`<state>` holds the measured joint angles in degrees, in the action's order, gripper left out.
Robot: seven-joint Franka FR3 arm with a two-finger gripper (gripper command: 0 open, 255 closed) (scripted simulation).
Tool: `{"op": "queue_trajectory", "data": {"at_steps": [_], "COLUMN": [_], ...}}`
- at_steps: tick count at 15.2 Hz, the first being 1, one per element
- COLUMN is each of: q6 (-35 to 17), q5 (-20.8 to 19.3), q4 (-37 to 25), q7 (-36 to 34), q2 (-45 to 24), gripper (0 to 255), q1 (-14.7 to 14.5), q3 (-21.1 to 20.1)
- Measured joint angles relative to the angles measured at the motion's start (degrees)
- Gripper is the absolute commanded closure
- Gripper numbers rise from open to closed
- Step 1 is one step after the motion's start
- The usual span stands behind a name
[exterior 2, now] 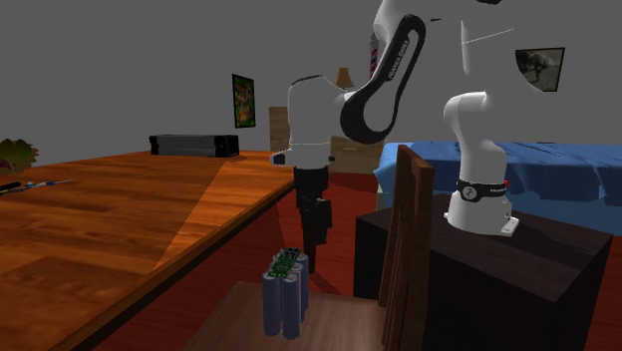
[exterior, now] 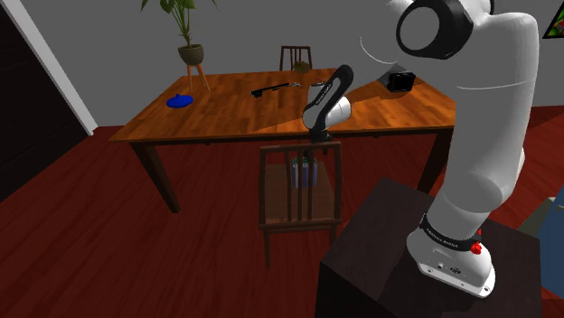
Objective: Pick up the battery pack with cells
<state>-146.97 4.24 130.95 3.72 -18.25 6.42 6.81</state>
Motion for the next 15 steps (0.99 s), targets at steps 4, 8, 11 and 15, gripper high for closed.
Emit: {"op": "queue_trajectory", "data": {"at_steps": [4, 8, 11, 15], "q6": [-2.96, -5.28, -6.61, -6.77], "q5": [1.21, 1.83, 2.17, 2.20], "q4": [-3.32, -4.05, -4.59, -4.66], "q7": [1.03, 1.59, 1.85, 1.80], "q2": [-6.07, -9.10, -10.98, -11.14], "gripper": [0, 0, 255, 255], "q1": [0.96, 1.44, 1.68, 1.67], "q3": [-0.51, -0.97, -1.27, -1.29]}}
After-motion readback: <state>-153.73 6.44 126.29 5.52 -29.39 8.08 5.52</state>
